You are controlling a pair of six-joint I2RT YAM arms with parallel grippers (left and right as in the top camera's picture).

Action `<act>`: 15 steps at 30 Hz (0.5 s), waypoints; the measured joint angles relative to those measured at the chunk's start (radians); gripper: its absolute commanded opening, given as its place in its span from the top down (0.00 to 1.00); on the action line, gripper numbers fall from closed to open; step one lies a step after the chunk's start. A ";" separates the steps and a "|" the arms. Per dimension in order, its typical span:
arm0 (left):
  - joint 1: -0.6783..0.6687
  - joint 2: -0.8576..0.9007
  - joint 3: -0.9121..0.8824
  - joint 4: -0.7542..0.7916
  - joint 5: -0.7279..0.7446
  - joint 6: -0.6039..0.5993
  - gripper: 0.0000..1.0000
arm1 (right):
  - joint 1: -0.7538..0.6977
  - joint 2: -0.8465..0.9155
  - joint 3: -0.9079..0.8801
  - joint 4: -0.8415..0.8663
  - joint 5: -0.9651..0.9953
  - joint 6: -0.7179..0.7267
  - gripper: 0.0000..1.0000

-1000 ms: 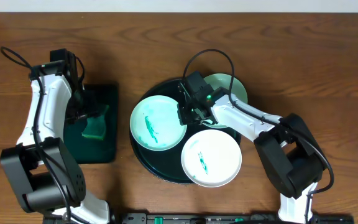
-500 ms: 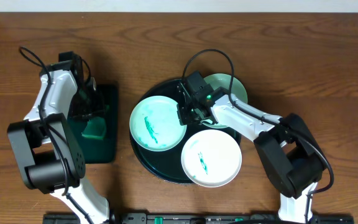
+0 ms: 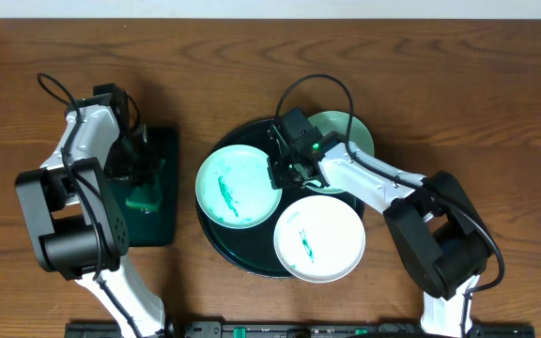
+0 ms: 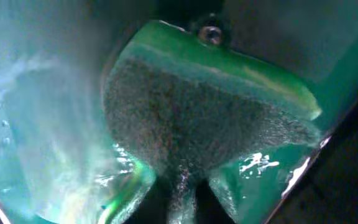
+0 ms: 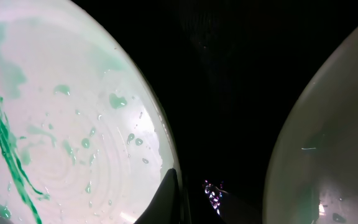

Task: Clean dirty plates on tray and stack at the side
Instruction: 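Lower left gripper into the black tray and grasp the green sponge, then carry the sponge with left gripper onto the left plate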

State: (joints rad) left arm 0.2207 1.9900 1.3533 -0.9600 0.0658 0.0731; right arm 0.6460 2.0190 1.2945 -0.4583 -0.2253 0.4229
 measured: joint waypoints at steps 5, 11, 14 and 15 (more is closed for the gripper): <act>0.000 0.000 0.000 -0.002 0.000 0.002 0.93 | 0.000 0.000 0.000 0.000 -0.002 -0.003 0.99; 0.000 -0.029 0.016 -0.053 0.015 -0.009 0.93 | 0.000 0.000 0.000 0.000 -0.003 -0.006 0.99; 0.000 -0.115 0.017 -0.081 0.019 -0.019 0.93 | 0.000 0.000 0.000 0.000 -0.004 -0.006 0.99; 0.000 -0.152 0.018 -0.092 0.019 -0.022 0.93 | 0.000 0.000 0.000 0.000 -0.005 -0.006 0.99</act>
State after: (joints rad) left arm 0.2207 1.8381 1.3712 -1.0519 0.0849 0.0509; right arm 0.6456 2.0190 1.2945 -0.4583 -0.2298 0.4164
